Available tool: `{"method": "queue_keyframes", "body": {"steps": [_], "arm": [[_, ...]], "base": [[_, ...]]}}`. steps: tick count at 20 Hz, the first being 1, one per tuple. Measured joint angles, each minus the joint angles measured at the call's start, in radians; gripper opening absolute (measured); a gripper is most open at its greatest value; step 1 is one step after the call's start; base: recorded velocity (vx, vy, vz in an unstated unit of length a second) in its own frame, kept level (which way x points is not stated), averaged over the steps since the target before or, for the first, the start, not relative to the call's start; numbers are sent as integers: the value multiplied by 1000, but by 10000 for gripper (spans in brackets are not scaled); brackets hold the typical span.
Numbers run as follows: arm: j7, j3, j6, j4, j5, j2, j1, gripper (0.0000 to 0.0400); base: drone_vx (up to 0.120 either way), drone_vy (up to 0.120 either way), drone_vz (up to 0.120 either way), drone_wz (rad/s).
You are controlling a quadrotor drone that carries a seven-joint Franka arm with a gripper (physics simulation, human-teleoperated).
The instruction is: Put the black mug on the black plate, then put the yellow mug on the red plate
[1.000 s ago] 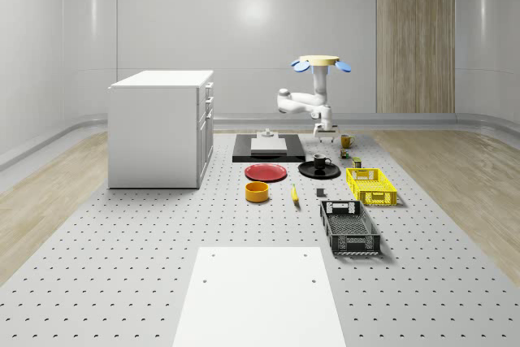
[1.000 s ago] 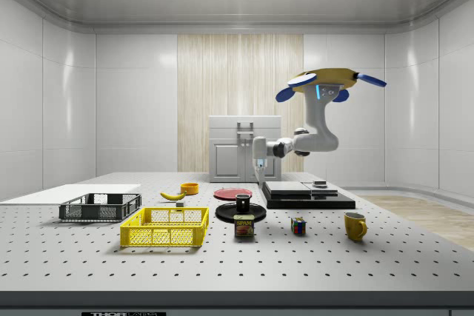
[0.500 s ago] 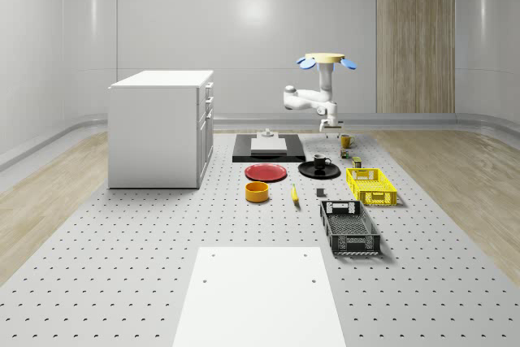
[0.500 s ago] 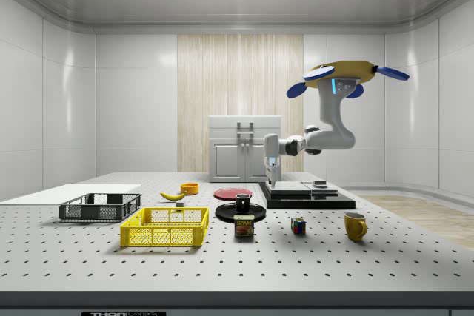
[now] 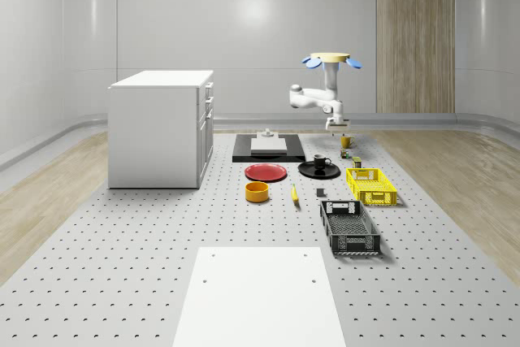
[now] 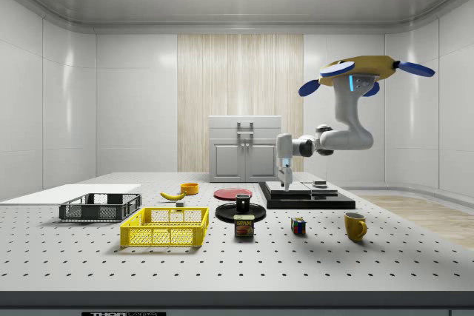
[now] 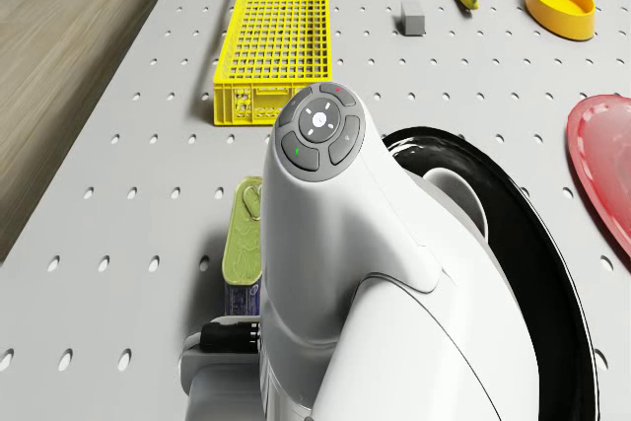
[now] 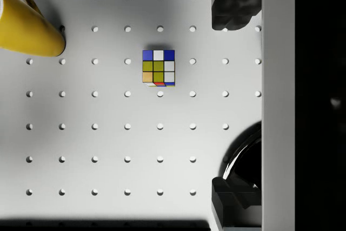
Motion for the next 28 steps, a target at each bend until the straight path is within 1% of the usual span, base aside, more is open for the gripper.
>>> {"method": "queue_keyframes", "body": {"steps": [7,12,15,20,24,28], "arm": [[0,0,1,0,0,-1,0,400],[0,0,1,0,0,-1,0,400],[0,0,1,0,0,-1,0,400],[0,0,1,0,1,-1,0,400],[0,0,1,0,1,-2,0,400],[0,0,2,0,1,-2,0,400]], "base": [[-120,114,0,0],[-120,0,0,0],[-120,67,0,0],[-120,0,0,0],[-120,0,-100,0],[-120,0,0,0]]}}
